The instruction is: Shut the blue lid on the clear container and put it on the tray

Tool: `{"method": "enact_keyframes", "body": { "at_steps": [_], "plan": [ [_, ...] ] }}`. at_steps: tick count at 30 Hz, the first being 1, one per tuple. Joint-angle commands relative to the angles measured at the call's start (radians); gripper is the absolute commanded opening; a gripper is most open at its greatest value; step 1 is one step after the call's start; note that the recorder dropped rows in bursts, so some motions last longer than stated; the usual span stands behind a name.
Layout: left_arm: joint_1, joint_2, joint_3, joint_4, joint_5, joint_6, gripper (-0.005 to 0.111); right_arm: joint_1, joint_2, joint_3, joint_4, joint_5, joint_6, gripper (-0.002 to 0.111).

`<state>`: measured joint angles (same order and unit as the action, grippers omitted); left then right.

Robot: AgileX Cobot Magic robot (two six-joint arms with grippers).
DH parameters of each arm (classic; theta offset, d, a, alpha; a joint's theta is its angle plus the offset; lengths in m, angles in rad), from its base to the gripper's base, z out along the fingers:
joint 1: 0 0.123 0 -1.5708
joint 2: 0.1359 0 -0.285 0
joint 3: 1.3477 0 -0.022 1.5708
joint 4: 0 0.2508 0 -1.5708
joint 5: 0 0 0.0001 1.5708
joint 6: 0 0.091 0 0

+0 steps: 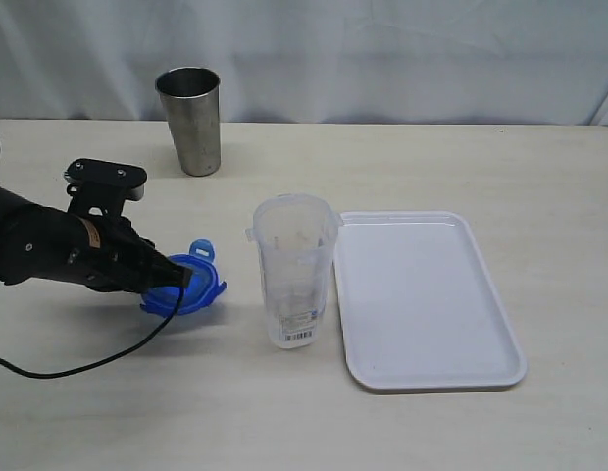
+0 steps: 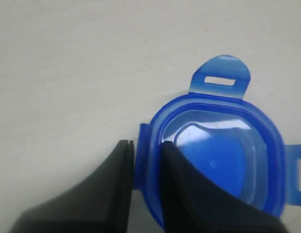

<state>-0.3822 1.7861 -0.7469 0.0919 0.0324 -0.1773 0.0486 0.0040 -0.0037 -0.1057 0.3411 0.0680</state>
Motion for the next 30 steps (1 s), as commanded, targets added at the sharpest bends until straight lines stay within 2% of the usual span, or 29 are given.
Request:
{"method": "enact_keyframes", "body": {
  "at_steps": [1,3,10,16,22,25,30],
  "plan": [
    [-0.001,0.002,0.002,0.004,-0.022,-0.007,0.040,-0.002,-0.004,0.004,-0.007,0.001,-0.001,0.005],
    [-0.001,0.002,0.002,0.004,-0.024,0.003,0.046,-0.002,-0.004,0.004,-0.007,0.001,-0.001,0.005],
    [-0.001,0.002,0.000,0.004,-0.046,0.110,0.045,-0.002,-0.004,0.004,-0.007,0.001,-0.001,0.005],
    [0.060,0.002,-0.047,-0.026,0.009,0.121,0.026,-0.002,-0.004,0.004,-0.007,0.001,-0.001,0.005],
    [0.068,0.012,-0.075,0.003,0.036,0.137,0.026,-0.002,-0.004,0.004,-0.007,0.001,-0.001,0.005],
    [0.068,0.051,-0.128,0.001,0.137,0.229,0.026,-0.002,-0.004,0.004,-0.007,0.001,-0.001,0.005],
    [0.068,0.110,-0.281,-0.015,0.368,0.280,0.026,-0.002,-0.004,0.004,-0.007,0.001,-0.001,0.005]
  ]
}}
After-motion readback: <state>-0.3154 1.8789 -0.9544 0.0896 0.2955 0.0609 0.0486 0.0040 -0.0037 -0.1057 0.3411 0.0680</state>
